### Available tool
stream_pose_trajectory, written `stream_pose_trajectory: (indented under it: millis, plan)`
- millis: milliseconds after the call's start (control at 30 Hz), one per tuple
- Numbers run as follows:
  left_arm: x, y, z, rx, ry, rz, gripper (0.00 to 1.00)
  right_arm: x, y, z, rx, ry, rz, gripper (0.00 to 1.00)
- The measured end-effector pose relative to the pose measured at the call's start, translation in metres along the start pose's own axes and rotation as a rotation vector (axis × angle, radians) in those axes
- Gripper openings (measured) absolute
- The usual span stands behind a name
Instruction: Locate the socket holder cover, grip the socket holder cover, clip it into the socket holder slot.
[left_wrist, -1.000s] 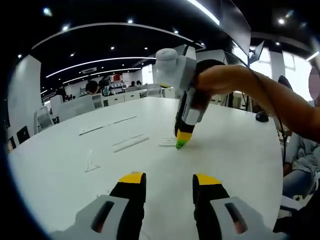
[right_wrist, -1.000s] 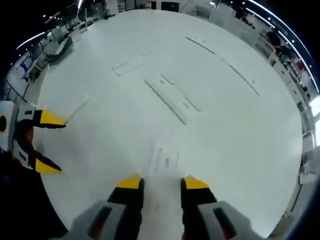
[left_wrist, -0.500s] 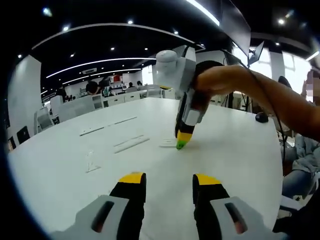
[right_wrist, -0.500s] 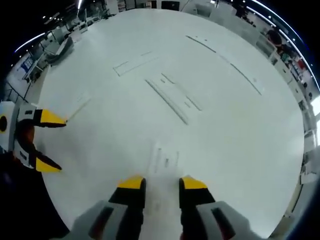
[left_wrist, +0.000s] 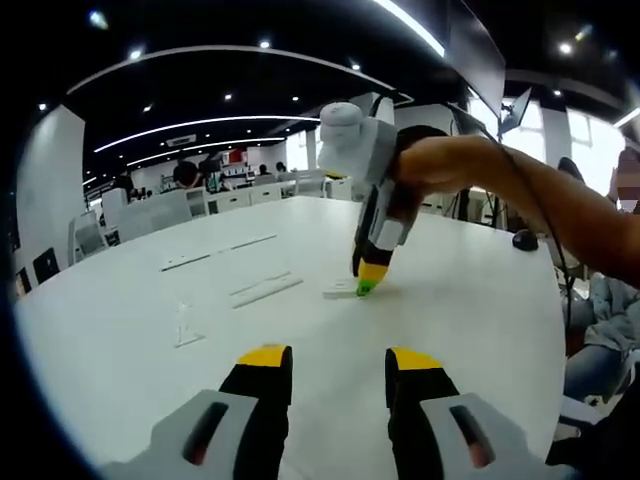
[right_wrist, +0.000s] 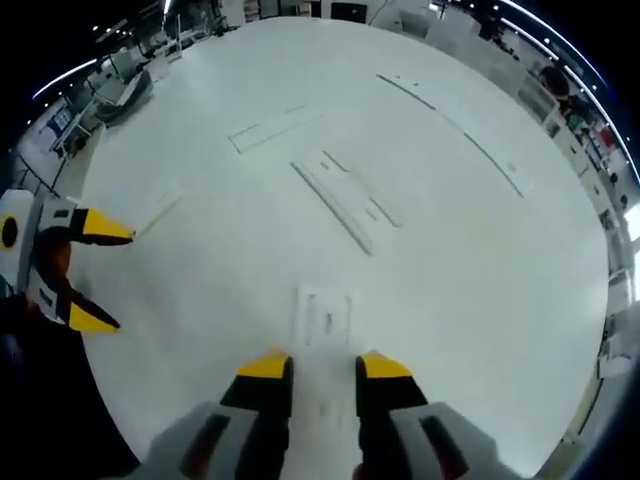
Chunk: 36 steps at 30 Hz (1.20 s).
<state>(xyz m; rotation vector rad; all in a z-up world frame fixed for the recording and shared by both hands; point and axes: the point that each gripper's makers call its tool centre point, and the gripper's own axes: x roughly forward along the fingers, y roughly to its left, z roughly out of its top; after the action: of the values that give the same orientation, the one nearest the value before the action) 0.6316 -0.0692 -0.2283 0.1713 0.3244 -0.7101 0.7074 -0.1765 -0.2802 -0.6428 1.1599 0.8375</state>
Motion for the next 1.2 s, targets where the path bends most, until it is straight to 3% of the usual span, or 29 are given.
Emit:
stream_pose_trajectory:
  millis: [400, 833, 967, 1200]
  plan:
    - [0.015, 0.017, 0.007, -0.01, 0.016, -0.015, 0.37, 0.0, -0.017, 0.002, -0.041, 0.038, -0.002, 0.26]
    - [0.034, 0.031, 0.011, -0.036, 0.035, -0.032, 0.37, 0.001, -0.043, 0.009, -0.164, 0.071, 0.005, 0.26]
    - [0.042, 0.039, 0.008, -0.026, 0.05, -0.037, 0.37, -0.003, -0.059, 0.016, -0.257, 0.093, -0.017, 0.26]
    - [0.047, 0.045, 0.004, -0.031, 0.076, -0.043, 0.37, -0.007, -0.066, 0.029, -0.314, 0.084, -0.011, 0.26]
